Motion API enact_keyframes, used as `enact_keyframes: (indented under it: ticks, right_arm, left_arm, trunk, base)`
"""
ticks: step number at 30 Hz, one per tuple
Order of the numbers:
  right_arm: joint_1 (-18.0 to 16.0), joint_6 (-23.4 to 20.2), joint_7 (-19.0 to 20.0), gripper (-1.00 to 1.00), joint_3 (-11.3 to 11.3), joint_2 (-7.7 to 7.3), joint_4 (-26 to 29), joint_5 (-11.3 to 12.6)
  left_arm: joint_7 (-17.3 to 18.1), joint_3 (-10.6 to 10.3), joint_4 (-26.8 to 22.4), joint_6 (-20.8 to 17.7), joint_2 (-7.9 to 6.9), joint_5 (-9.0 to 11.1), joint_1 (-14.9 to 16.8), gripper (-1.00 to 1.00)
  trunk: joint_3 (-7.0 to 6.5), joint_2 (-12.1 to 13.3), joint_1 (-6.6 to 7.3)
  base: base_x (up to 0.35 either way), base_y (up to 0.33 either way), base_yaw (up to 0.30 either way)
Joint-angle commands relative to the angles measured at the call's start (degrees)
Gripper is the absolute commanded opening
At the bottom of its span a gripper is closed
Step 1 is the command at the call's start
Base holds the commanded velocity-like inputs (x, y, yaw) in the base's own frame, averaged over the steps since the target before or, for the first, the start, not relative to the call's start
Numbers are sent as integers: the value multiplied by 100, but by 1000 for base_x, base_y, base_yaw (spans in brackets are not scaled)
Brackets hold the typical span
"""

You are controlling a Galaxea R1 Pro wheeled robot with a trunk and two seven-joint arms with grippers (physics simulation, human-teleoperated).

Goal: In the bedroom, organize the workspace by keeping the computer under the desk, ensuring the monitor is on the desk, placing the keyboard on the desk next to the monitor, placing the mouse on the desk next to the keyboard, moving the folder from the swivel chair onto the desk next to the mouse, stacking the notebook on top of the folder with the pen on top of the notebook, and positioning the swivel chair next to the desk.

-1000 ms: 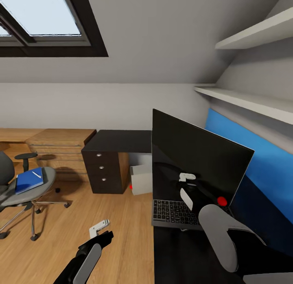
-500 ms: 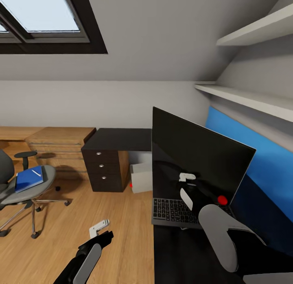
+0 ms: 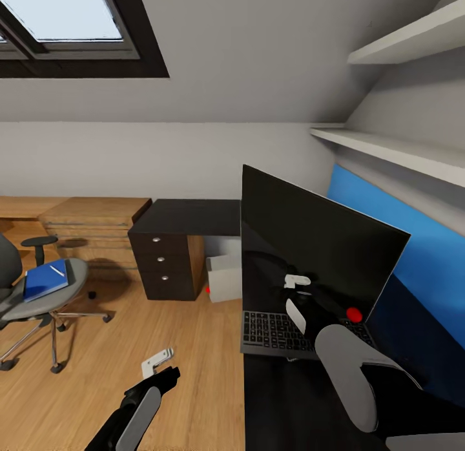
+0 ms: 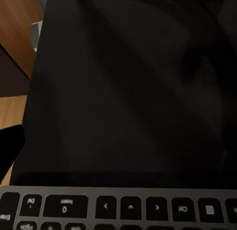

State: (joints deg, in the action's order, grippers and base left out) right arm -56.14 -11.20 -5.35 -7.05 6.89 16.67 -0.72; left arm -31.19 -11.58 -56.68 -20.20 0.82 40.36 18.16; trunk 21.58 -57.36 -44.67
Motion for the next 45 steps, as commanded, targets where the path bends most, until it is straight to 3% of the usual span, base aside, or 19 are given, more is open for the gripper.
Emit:
enact_keyframes:
  ticks: [1,34,45]
  right_arm:
    - [-2,-31,-10,100,-33,5,12,-7]
    - [-2,-31,-10,100,-34,5,12,-7]
    - [-2,-50,-26,100,-9,18,15,-10]
  left_arm:
    - [-45,-11,-9,-11,-3,42,3,100]
    - [-45,-11,-9,-11,-3,45,4,100]
    - [-45,-11,-9,-11,-3,51,3,100]
  trunk:
    - [16,-5,0]
    - [309,-5,0]
    - [329,-5,0]
  base:
    - [0,0,0]
    - [0,0,0]
    - [0,0,0]
